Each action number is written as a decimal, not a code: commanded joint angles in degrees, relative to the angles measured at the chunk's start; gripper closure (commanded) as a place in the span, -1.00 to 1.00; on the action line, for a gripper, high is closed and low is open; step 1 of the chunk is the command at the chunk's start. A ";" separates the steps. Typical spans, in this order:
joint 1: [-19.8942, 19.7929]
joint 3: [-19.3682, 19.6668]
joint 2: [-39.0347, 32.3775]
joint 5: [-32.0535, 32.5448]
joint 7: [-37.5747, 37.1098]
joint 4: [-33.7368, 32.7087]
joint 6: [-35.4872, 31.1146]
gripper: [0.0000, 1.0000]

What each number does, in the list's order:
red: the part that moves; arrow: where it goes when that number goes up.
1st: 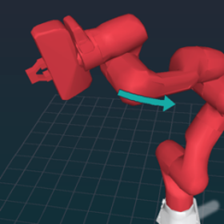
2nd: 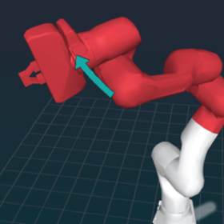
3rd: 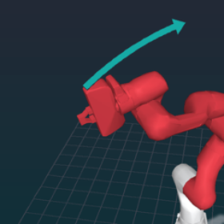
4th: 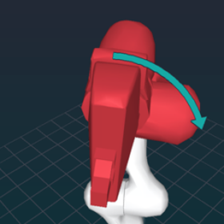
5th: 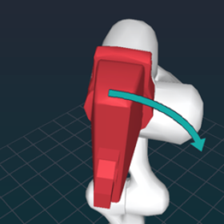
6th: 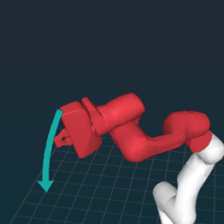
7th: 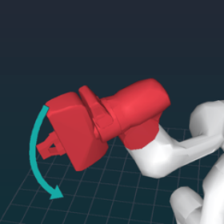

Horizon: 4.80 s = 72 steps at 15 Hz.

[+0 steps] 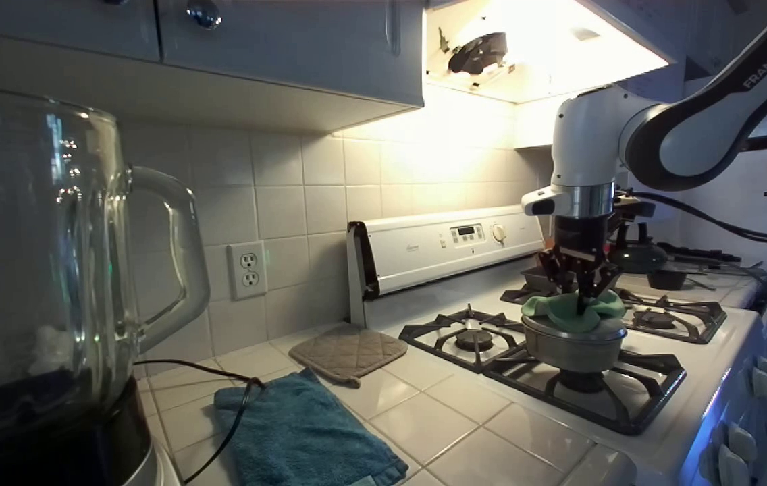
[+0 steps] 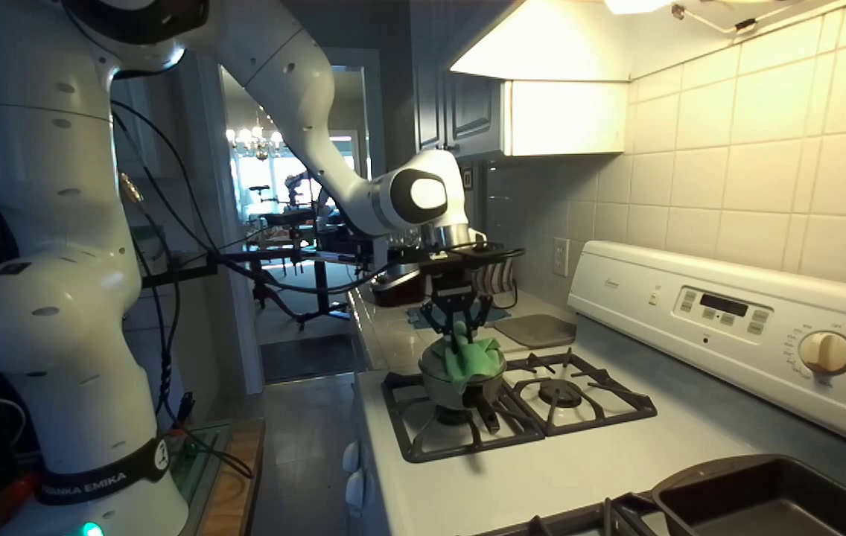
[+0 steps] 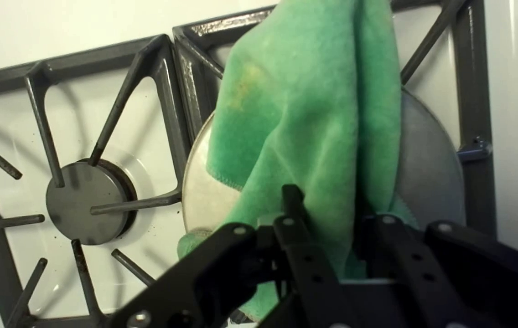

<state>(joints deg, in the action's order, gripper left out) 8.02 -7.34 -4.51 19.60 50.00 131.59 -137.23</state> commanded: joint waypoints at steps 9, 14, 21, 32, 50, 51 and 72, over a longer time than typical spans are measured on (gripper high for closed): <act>0.82 -1.18 3.65 6.00 -1.89 -0.71 1.86 0.87; 2.30 -2.90 4.63 8.22 -1.63 -1.13 2.89 0.87; 6.03 -6.86 2.58 7.84 2.68 -3.91 4.25 0.87; 8.04 -10.52 -7.30 3.69 17.07 -10.80 2.18 0.87; 13.05 -12.32 -21.48 6.87 20.53 -18.73 -5.72 0.87; 13.16 -12.26 -22.12 6.85 20.70 -19.12 -5.94 0.87; 12.61 -13.24 -21.60 3.08 20.78 -21.88 -4.90 -1.00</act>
<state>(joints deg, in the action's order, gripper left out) 21.16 -19.94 -27.75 25.05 70.51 109.59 -142.81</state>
